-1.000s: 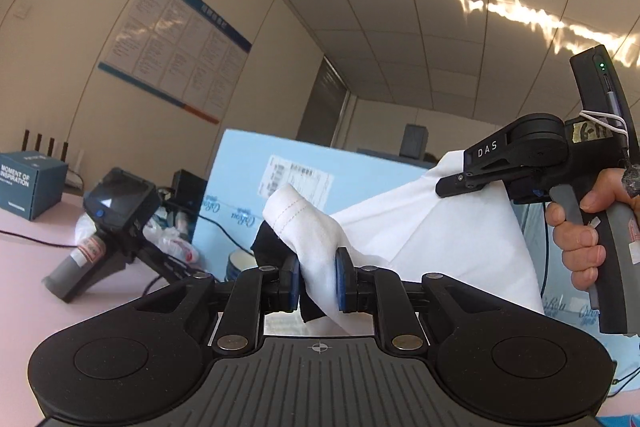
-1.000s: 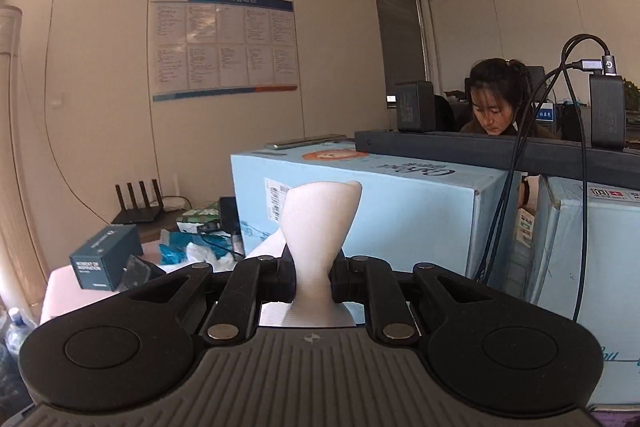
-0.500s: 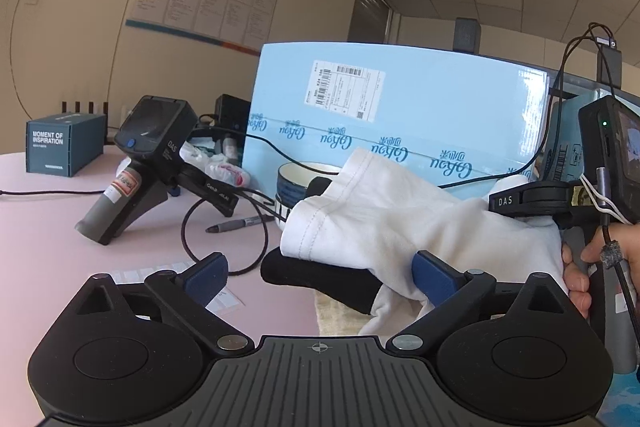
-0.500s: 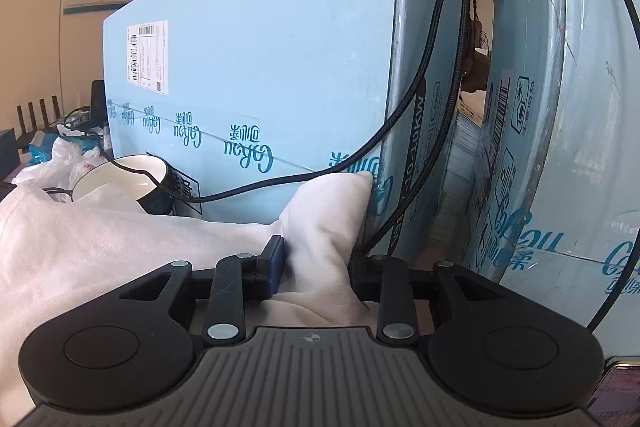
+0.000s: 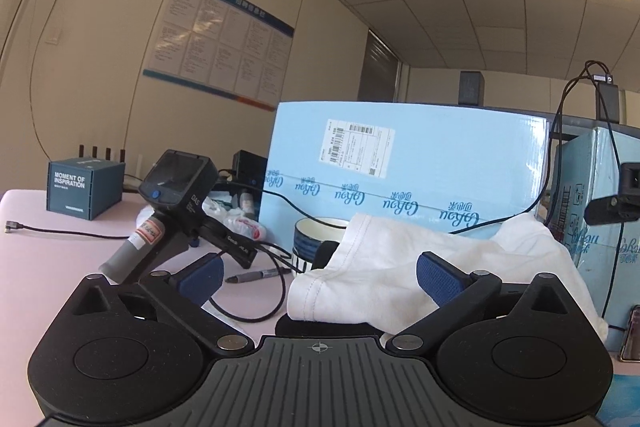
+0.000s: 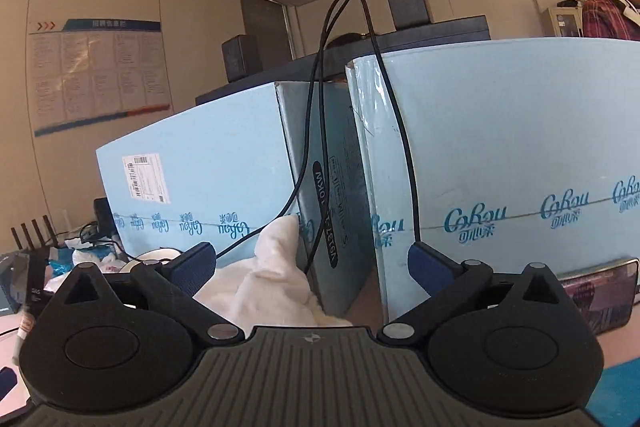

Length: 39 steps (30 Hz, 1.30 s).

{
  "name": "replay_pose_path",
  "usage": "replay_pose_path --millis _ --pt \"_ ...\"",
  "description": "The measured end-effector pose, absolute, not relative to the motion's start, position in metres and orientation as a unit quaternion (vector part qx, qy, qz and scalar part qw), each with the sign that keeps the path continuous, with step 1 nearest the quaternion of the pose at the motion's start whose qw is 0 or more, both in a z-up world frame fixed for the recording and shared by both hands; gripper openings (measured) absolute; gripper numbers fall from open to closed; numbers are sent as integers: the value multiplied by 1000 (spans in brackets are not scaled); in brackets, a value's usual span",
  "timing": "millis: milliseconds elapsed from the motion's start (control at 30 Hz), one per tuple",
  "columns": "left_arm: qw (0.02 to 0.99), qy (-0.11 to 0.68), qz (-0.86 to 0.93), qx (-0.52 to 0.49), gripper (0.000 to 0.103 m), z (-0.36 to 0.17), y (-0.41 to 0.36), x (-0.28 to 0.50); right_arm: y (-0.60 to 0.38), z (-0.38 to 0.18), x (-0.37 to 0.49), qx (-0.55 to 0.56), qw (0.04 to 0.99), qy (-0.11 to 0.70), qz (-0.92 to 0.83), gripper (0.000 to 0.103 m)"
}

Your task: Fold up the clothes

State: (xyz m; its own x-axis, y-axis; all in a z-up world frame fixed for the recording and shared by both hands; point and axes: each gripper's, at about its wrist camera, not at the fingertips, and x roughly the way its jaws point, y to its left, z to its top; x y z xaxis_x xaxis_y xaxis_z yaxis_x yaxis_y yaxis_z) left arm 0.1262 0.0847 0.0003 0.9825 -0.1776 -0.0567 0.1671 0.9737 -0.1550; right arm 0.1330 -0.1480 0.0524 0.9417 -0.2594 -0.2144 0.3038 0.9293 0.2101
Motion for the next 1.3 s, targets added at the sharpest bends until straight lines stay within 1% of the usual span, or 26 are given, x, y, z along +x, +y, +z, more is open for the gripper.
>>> replay_pose_path --millis 133,267,333,433,533,600,700,800,1033,1300 --pt "995 18 -68 -76 103 2 87 120 -132 27 103 106 979 127 -120 103" --pt "998 52 -31 -22 103 6 78 108 -123 7 91 99 978 140 -116 103" --pt "998 54 10 -12 103 5 75 92 -123 4 89 95 979 134 -119 103" --pt "997 51 49 -22 103 5 73 72 -122 0 88 55 984 115 -123 103" --pt "996 51 75 -13 103 5 62 60 -124 -4 88 54 985 111 -118 103" --pt "996 38 77 7 103 5 53 55 -127 -5 88 63 985 111 -114 103" --pt "997 22 75 30 103 5 45 50 -126 -9 85 50 988 88 -120 103" --pt "996 22 81 34 103 6 43 51 -123 -12 82 32 989 65 -126 103" --pt "994 17 73 81 103 3 26 51 -124 -11 81 30 987 57 -150 103" --pt "995 8 63 79 103 3 25 49 -127 -12 80 39 986 56 -153 103"
